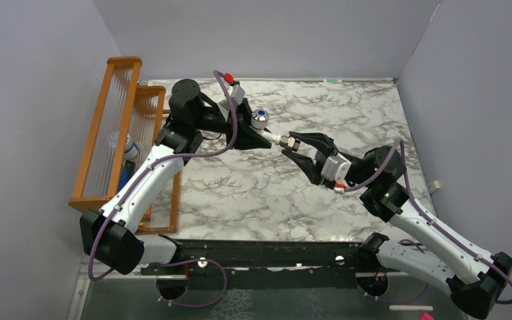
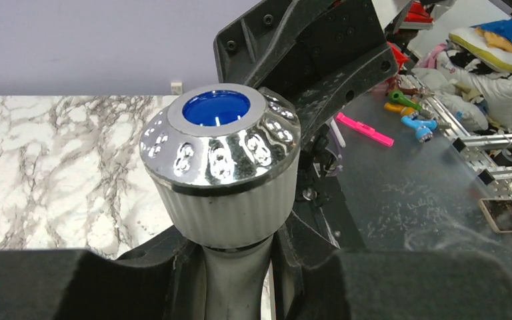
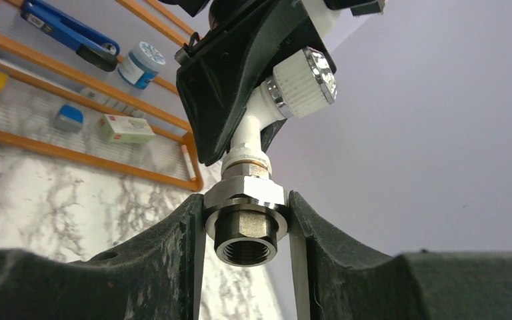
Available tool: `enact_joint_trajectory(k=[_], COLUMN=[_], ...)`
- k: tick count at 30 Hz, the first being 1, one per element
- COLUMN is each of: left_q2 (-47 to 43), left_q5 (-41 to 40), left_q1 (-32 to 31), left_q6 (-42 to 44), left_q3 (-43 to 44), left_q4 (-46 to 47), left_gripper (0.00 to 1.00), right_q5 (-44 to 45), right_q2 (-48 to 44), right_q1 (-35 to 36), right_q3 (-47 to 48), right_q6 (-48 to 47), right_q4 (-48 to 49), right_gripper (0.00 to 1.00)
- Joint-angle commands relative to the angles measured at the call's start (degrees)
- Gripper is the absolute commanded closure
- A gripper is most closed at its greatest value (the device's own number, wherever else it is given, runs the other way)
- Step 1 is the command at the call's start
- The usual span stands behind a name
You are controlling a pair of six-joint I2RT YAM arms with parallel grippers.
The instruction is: Install the water faucets
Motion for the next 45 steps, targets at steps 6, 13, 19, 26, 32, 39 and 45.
enact_joint_trajectory(k=[6,13,19,26,32,39,45], left_q2=[-1.55,-1.4,-0.99,0.81,4.07,7.37,10.18], left_q5=[0.9,0.46,-0.6,-5.47,-14.44,-22.51,-24.59], left_q1=[-0.5,-0.5,-0.5,-0.5,-0.5,-0.5,-0.55], left_q6=[5.44,5.57,5.51,6.47,6.87,3.93,2.36], left_q3=[1.47,1.63,1.4,0.62,-0.22,-4.26,-8.35], left_q4=[3.16,3.07,3.1,0.93,-4.8,-7.86,-6.99], left_gripper=[1.0,1.0,1.0,1.0,1.0,1.0,1.0], right_q5=[8.28,5.63,3.74,6.13,35.22,53.13,51.21], right_q2=[0.03,-0.94,-4.15,-10.28,-9.08,-0.64,9.57], right_q1=[-0.11,-0.11,-0.06,-0.11,-0.05,-0.04,-1.62], right_q3=[2.29,1.68,2.71,0.74,-0.66,1.99,5.77], right_q6=[19.52,13.44,5.3,8.6,32.02,48.68,53.88], right_q4=[-3.3,-4.15,-8.11,-7.12,-2.89,-18.64,-26.54], right_gripper=[0.9,0.57,0.29,0.27,0.32,0.3,0.29])
